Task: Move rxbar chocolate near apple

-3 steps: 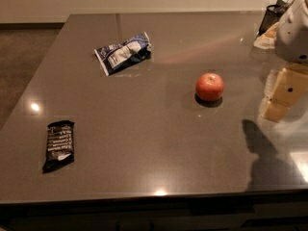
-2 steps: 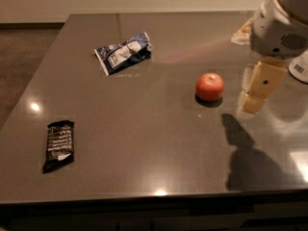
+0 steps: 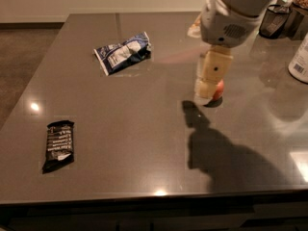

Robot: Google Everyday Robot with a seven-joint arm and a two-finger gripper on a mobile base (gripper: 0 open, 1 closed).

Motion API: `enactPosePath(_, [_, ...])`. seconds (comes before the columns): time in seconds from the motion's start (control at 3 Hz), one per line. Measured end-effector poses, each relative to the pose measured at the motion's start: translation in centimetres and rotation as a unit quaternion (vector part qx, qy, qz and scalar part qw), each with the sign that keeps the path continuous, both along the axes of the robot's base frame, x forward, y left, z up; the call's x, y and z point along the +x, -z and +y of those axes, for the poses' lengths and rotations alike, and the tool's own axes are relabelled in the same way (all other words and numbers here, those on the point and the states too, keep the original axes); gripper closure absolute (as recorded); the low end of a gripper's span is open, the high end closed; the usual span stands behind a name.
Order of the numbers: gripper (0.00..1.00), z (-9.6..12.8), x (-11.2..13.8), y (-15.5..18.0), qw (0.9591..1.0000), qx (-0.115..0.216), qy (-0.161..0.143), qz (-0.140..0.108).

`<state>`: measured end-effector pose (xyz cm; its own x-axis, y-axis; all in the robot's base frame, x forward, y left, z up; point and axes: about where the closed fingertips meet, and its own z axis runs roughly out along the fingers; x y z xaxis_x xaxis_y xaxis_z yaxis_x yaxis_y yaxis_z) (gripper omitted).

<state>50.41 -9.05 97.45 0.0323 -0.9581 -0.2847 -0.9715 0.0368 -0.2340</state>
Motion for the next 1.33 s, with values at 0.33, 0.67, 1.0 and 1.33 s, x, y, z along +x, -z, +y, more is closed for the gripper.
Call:
enactPosePath(0.33, [0.00, 4.0, 0.9, 1.2, 0.9991, 0.001, -0.043, 0.007])
enactPosePath(0.67, [0.00, 8.7, 0.6, 3.1, 0.9949, -0.005, -0.100, 0.017])
enactPosePath(1.0, [0.00, 13.1, 0.2, 5.1, 0.9885, -0.014, -0.148, 0.026])
enactPosePath(1.33, [0.00, 17.6, -0.3, 6.6, 0.9799, -0.021, -0.195, 0.035])
